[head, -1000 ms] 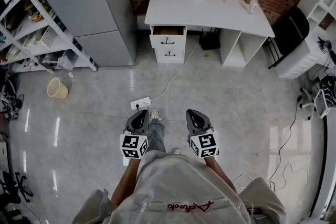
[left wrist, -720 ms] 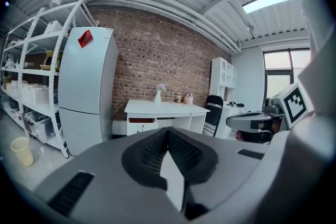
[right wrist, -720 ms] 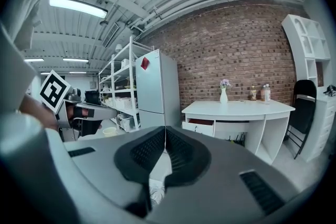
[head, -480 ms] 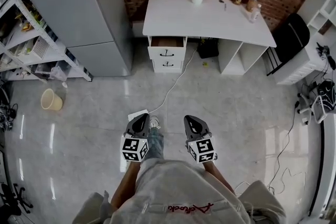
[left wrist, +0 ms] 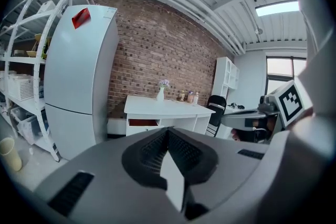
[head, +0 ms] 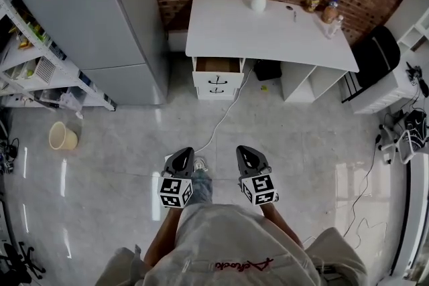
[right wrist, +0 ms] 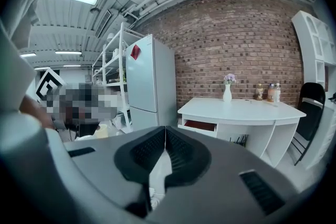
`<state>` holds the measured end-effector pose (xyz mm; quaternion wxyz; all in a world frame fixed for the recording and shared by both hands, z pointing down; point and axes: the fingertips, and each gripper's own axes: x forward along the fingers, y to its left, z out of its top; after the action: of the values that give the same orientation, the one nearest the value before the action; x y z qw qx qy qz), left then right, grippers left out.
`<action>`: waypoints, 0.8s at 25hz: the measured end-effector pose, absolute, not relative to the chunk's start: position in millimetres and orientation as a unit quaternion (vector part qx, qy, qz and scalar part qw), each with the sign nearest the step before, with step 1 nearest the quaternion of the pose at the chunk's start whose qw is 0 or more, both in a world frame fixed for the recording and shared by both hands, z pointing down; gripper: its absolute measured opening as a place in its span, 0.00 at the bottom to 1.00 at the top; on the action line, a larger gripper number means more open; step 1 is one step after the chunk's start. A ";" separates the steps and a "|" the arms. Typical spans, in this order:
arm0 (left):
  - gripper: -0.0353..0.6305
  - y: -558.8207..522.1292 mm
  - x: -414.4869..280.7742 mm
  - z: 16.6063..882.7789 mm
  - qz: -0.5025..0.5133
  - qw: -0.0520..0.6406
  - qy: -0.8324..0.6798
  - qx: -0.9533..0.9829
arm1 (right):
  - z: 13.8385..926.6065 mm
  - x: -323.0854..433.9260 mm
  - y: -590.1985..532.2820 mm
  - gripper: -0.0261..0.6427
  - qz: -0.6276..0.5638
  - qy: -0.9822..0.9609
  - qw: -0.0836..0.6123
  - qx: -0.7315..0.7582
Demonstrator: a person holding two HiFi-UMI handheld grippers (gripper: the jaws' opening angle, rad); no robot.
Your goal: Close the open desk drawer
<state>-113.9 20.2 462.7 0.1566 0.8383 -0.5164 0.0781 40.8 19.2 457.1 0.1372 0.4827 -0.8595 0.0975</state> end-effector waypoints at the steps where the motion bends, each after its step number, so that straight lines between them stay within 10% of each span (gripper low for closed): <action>1: 0.07 10.5 -117.2 462.0 0.079 0.158 -0.513 0.840 | 454.4 36.1 8.7 0.07 0.097 -0.859 0.137 0.484; 20: 0.07 -196.2 -169.5 457.3 0.090 0.167 -0.458 0.868 | 451.1 -17.9 -173.2 0.07 0.121 -0.827 0.152 0.527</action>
<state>-169.5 -196.2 457.3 0.1668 0.8685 -0.4582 0.0895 -17.9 -173.2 451.1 0.1518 0.5271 -0.8274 0.1206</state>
